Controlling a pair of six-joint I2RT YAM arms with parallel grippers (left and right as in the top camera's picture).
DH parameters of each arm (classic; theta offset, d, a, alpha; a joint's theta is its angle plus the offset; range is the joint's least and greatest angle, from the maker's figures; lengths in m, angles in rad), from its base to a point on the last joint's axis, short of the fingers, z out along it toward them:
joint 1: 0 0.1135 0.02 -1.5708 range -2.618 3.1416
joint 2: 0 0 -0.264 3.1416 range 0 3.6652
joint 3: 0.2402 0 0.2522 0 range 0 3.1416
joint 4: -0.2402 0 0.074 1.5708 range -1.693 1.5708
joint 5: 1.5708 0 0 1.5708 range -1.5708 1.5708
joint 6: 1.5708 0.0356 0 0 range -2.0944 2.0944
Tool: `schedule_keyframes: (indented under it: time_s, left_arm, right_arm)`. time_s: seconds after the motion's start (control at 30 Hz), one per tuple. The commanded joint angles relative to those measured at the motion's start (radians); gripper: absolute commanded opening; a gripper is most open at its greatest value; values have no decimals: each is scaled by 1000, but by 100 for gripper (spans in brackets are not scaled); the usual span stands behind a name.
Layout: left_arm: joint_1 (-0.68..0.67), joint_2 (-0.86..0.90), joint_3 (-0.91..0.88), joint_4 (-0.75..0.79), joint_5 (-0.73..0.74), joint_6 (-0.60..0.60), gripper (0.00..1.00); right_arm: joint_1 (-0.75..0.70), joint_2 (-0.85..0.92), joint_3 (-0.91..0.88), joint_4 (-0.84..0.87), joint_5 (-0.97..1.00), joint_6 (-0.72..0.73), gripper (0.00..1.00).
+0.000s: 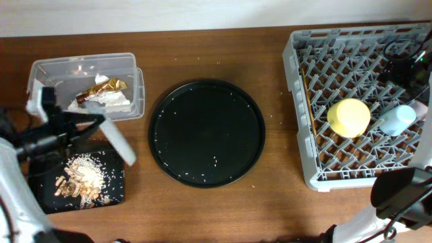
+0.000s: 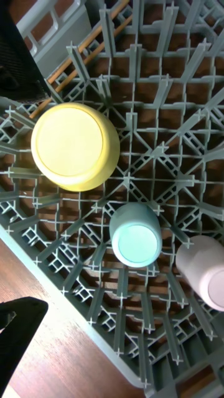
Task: Sort waste into correct bins and load items into the dishwasher rack
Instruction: 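Set the empty white plate on the black platter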
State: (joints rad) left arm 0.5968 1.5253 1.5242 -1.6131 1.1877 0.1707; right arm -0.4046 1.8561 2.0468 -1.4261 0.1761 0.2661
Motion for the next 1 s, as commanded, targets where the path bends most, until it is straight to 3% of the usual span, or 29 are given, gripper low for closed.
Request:
schedule_keyframes:
  time_s: [0.0, 0.07, 0.23, 0.3, 0.37, 0.53, 0.57, 0.6, 0.67, 0.77, 0.83, 0.87, 0.97]
  left_arm:
    - [-238, -86, 33, 264, -108, -327, 1]
    - [-563, -100, 32, 492, -436, -545, 1]
    - [-1136, 31, 32, 694, -1210, -597, 1]
    - [-1242, 138, 32, 719, -1322, -597, 1]
    - [-1293, 265, 32, 724, -1307, -618, 1]
    - [-1302, 406, 32, 775, -1228, -630, 3]
    - [-1302, 406, 32, 775, -1216, -630, 22]
    - [-1302, 406, 32, 775, -1217, -630, 53]
    - [-1301, 400, 37, 768, -1209, -630, 60]
    - [-1231, 322, 177, 636, -1220, -629, 61]
    - [-1106, 240, 276, 525, -1316, -630, 79]
    - [-1014, 201, 293, 498, -1386, -630, 98]
    - [-717, 161, 293, 420, -1412, -691, 99]
  right_arm:
    - [-2, -4, 14, 1, 12, 8, 98]
    - [-2, -4, 14, 1, 12, 8, 98]
    - [-2, -4, 14, 1, 12, 8, 98]
    - [-2, -4, 14, 1, 12, 8, 98]
    - [-2, -4, 14, 1, 12, 8, 98]
    - [-2, -4, 14, 1, 12, 8, 98]
    - [-2, -4, 14, 1, 12, 8, 98]
    - [-2, -4, 14, 1, 12, 8, 98]
    - [-2, -4, 14, 1, 12, 8, 98]
    - [-2, -4, 14, 1, 12, 8, 98]
    - [-2, -4, 14, 1, 12, 8, 98]
    - [-2, -4, 14, 1, 12, 8, 98]
    - [-2, -4, 14, 1, 12, 8, 98]
